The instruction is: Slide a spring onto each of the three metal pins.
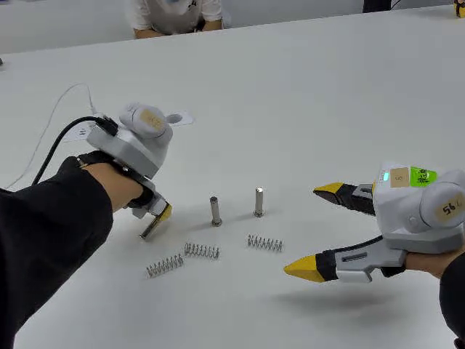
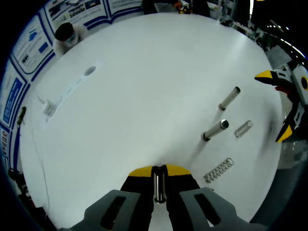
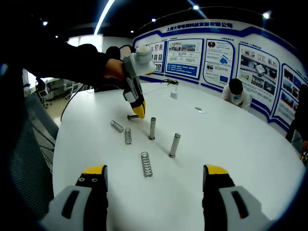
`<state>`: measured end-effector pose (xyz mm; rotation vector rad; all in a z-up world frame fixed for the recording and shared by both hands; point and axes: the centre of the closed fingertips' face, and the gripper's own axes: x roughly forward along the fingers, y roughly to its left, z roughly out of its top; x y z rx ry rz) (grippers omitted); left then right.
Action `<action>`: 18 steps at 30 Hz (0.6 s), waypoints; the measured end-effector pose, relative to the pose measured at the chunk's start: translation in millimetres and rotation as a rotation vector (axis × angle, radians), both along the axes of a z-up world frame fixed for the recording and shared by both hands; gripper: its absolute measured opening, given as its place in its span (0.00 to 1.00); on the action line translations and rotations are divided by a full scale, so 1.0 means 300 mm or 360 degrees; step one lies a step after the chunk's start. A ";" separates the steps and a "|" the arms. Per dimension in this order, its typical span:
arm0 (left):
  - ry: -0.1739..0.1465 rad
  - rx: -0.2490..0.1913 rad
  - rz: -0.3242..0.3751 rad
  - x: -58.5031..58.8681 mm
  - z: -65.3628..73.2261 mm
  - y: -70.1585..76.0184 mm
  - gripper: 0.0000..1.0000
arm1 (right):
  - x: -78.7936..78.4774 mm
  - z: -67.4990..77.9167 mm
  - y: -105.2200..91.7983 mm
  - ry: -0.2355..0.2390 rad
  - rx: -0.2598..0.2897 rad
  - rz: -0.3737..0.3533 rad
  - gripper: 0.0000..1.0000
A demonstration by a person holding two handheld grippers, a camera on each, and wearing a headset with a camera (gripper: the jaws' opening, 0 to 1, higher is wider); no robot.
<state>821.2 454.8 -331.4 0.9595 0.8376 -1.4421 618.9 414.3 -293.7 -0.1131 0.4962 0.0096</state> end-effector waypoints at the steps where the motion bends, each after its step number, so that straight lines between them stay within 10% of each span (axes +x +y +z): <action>1: 0.0005 -0.0015 0.0005 0.000 0.009 0.002 0.07 | 0.000 0.001 0.001 0.0000 0.0000 0.0000 0.82; 18: 0.0066 -0.0157 0.0065 -0.002 0.080 0.033 0.07 | 0.004 0.000 0.011 0.0004 -0.0003 0.0013 0.83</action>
